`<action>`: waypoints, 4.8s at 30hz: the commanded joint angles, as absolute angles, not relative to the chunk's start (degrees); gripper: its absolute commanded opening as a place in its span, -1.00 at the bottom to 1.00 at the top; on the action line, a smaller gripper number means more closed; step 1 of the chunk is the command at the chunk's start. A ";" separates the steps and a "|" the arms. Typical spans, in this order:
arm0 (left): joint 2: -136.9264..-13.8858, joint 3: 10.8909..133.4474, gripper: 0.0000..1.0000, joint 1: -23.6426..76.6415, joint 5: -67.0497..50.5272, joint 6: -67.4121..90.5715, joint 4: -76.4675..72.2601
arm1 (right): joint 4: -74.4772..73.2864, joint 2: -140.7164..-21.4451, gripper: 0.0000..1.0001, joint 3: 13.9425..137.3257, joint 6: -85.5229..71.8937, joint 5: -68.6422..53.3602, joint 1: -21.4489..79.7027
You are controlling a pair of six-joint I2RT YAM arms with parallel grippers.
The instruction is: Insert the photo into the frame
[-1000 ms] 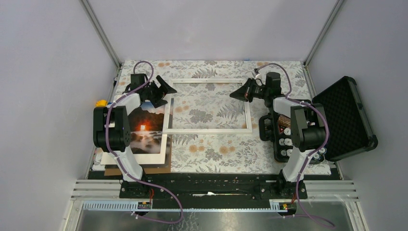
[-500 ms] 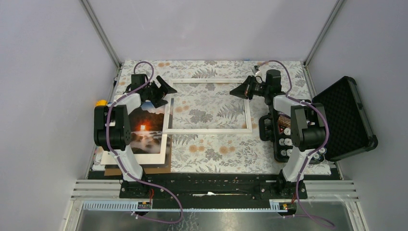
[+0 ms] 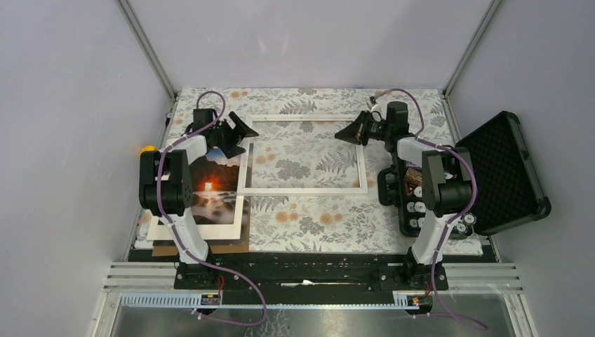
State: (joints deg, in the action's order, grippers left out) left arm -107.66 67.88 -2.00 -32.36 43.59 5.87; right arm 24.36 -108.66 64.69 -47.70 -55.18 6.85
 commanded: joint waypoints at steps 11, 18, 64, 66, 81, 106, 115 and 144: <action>-107.89 71.66 0.94 -0.79 -31.76 42.47 5.13 | 23.59 -106.15 -1.00 64.34 -45.26 -54.36 5.63; -106.29 73.91 0.97 -0.79 -26.39 37.90 11.21 | 22.48 -106.49 -1.00 64.15 -44.11 -53.40 5.49; -102.73 73.89 0.97 -2.28 -22.81 35.13 11.92 | 18.00 -103.57 -1.00 60.46 -39.54 -50.60 3.24; -102.68 73.79 0.97 -2.32 -22.94 35.13 11.91 | 17.96 -103.75 -1.00 60.47 -39.43 -50.71 3.18; -105.02 72.11 0.97 -2.29 -22.24 34.96 11.69 | 22.15 -109.64 -1.00 63.75 -40.31 -52.83 3.31; -106.32 71.49 0.98 -1.35 -22.14 35.38 11.25 | 27.68 -112.27 -0.84 59.82 -45.52 -51.40 4.98; -105.97 71.55 0.97 -1.31 -22.68 35.41 11.18 | 15.54 -110.92 -0.47 63.43 -38.85 -47.32 5.26; -101.53 70.40 0.97 -1.41 -24.01 35.80 10.02 | -35.82 -104.15 0.76 83.23 -17.57 -6.64 12.73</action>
State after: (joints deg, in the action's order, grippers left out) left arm -104.68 70.72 -1.39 -23.38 36.01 12.38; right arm -29.15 -108.99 81.38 -20.73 -15.16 11.33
